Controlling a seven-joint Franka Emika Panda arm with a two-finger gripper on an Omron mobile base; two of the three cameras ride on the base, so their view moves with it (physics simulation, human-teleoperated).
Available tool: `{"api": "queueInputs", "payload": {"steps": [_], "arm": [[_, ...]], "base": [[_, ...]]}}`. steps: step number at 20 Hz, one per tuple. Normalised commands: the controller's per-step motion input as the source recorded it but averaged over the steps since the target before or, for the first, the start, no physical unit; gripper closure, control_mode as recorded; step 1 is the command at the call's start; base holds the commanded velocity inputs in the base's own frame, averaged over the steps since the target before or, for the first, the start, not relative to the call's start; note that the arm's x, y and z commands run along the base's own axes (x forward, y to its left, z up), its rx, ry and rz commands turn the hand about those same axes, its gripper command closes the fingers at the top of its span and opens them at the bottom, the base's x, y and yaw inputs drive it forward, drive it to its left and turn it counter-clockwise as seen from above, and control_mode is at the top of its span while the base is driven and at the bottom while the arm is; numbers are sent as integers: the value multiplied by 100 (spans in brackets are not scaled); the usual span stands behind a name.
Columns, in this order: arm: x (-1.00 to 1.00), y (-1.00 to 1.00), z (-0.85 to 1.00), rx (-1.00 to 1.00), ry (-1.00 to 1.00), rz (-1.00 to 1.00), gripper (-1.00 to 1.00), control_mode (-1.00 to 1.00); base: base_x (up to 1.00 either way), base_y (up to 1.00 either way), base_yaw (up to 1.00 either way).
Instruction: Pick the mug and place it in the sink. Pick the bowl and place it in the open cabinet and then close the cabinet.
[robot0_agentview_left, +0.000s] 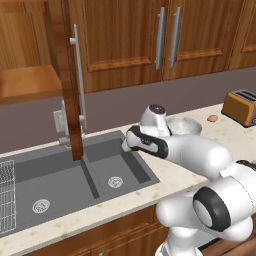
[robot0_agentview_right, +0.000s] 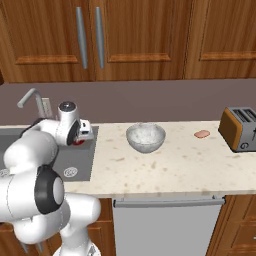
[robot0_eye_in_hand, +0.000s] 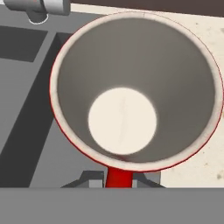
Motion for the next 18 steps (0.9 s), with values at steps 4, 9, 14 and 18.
{"api": "queueInputs", "payload": {"steps": [4,9,14,18], "arm": [[0,28,-28,0,0,2,100,-100],[0,21,-17,-5,0,3,100,-100],[0,16,-14,-4,0,3,100,-100],[0,13,-12,-3,0,3,100,-100]], "base": [[0,0,0],[0,0,0],[0,0,0],[0,0,0]]}}
